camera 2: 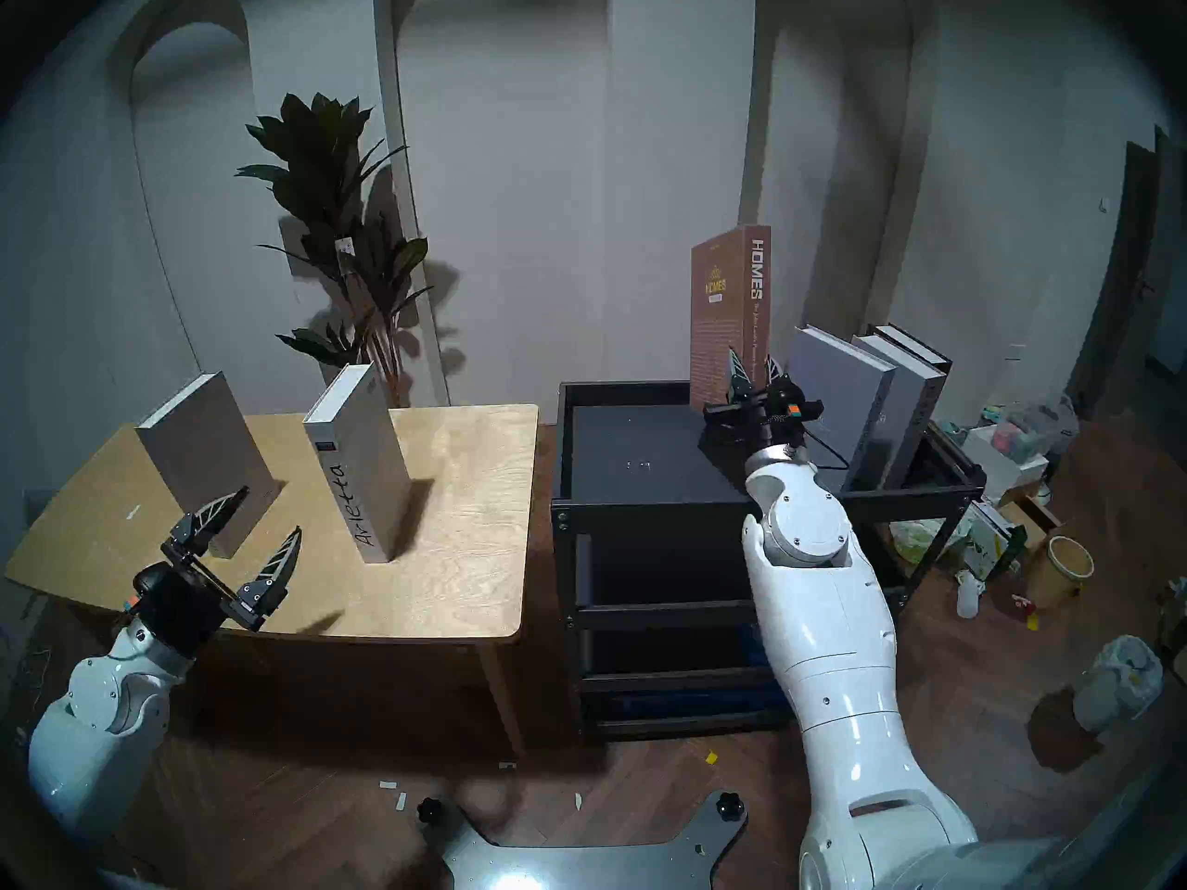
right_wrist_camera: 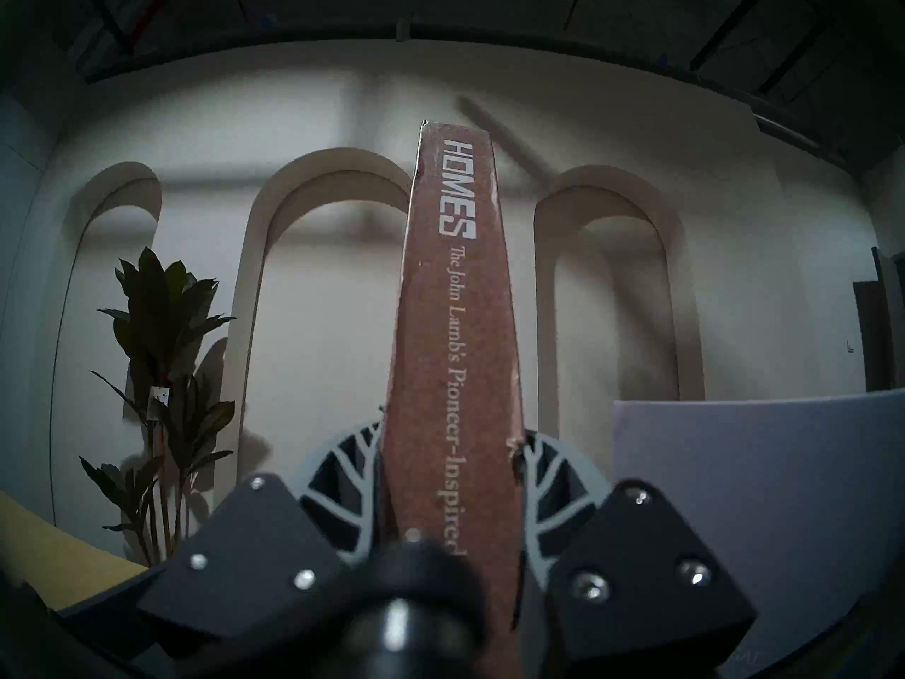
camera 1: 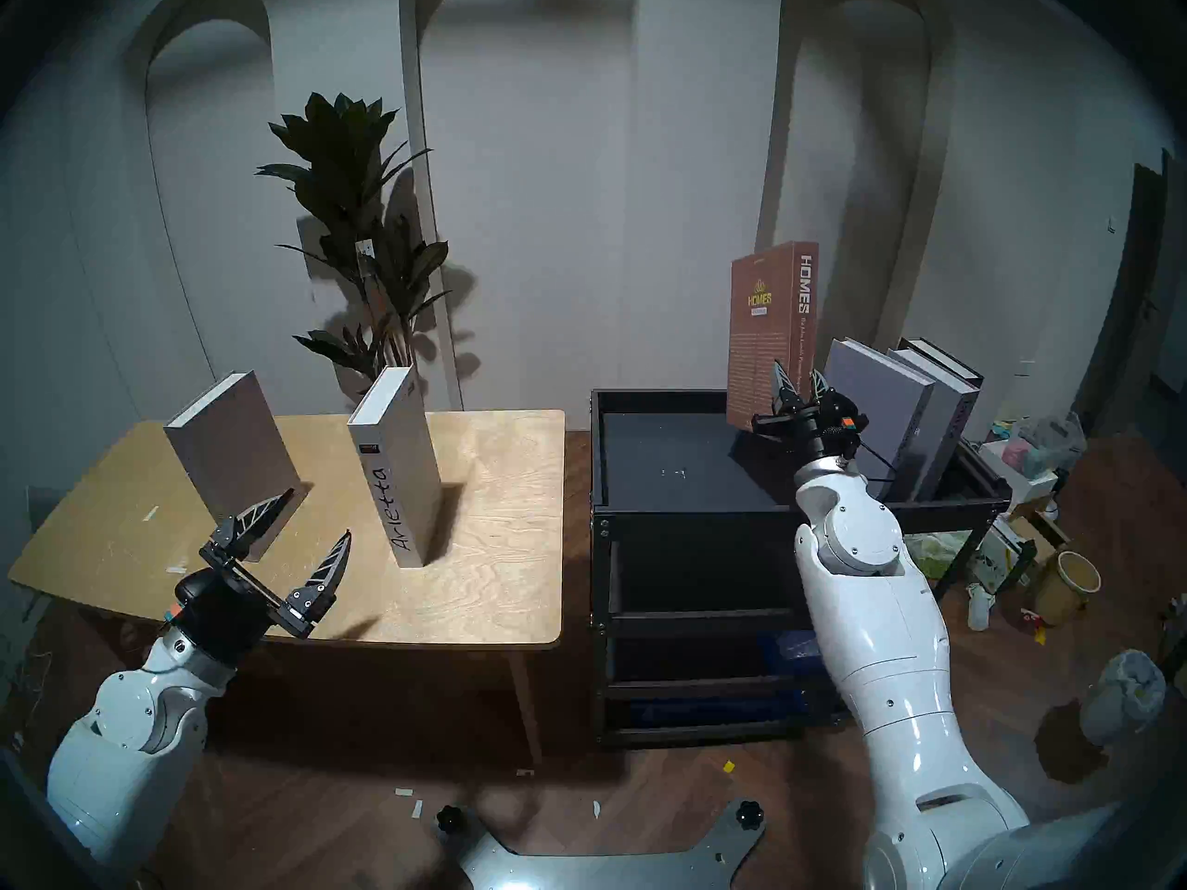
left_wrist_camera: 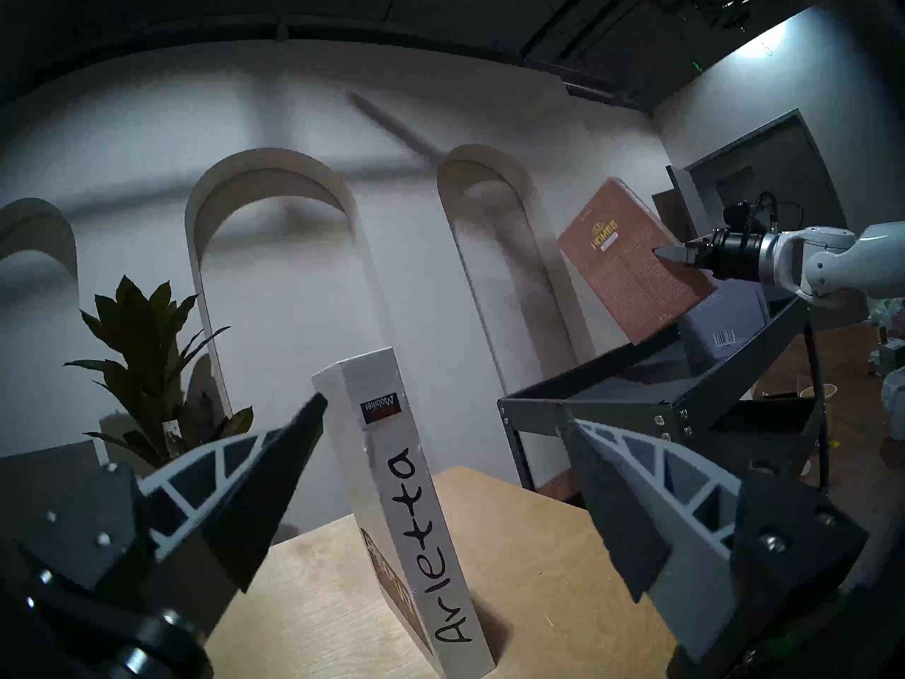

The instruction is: Move the books from the display table onto the shelf, standing them upright with spines facing out and tallest at one end

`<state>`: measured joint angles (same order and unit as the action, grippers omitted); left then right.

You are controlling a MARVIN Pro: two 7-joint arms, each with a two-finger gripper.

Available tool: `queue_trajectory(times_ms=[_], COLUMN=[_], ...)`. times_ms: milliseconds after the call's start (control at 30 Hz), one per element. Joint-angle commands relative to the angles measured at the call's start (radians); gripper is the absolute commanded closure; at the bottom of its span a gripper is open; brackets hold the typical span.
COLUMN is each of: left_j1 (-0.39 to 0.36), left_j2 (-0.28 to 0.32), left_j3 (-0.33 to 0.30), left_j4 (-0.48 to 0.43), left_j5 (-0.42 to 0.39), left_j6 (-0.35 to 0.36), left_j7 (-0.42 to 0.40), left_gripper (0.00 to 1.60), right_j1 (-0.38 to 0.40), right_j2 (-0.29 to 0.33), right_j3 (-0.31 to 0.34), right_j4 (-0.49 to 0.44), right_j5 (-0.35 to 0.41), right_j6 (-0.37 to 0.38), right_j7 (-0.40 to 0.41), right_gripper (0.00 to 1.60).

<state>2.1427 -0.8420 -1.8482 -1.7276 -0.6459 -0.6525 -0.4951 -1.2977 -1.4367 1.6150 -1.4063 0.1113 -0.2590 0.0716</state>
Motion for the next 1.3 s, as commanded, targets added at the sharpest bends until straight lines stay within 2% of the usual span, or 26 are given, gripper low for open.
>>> queue_trajectory(times_ms=[0, 300, 500, 833, 1167, 1267], left_j1=[-0.024, -0.029, -0.032, -0.070, -0.084, -0.087], left_j2=[0.003, -0.004, -0.008, -0.021, -0.023, -0.025], left_j3=[-0.016, -0.027, -0.028, 0.013, 0.025, 0.028], left_j4=[-0.006, 0.001, 0.009, 0.037, 0.052, 0.056], left_j5=[-0.016, -0.031, -0.039, -0.030, -0.026, -0.026], left_j6=[-0.020, -0.022, -0.025, -0.030, -0.034, -0.034], left_j7=[-0.004, -0.009, -0.017, -0.025, -0.023, -0.024], left_gripper=[0.00, 0.00, 0.00, 0.00, 0.00, 0.00], right_j1=[0.097, 0.156, 0.106, 0.019, 0.028, 0.028], right_j2=[0.047, 0.114, 0.160, 0.124, 0.137, 0.150], right_j3=[-0.017, -0.024, 0.011, 0.073, 0.056, 0.048], right_j4=[0.016, 0.026, -0.020, -0.049, 0.019, 0.031], right_j5=[0.001, 0.007, 0.033, 0.077, 0.050, 0.043], right_j6=[0.023, 0.123, 0.179, 0.219, 0.215, 0.242], right_j7=[0.066, 0.157, 0.213, 0.194, 0.194, 0.202], right_gripper=[1.60, 1.60, 1.60, 1.60, 1.60, 1.60])
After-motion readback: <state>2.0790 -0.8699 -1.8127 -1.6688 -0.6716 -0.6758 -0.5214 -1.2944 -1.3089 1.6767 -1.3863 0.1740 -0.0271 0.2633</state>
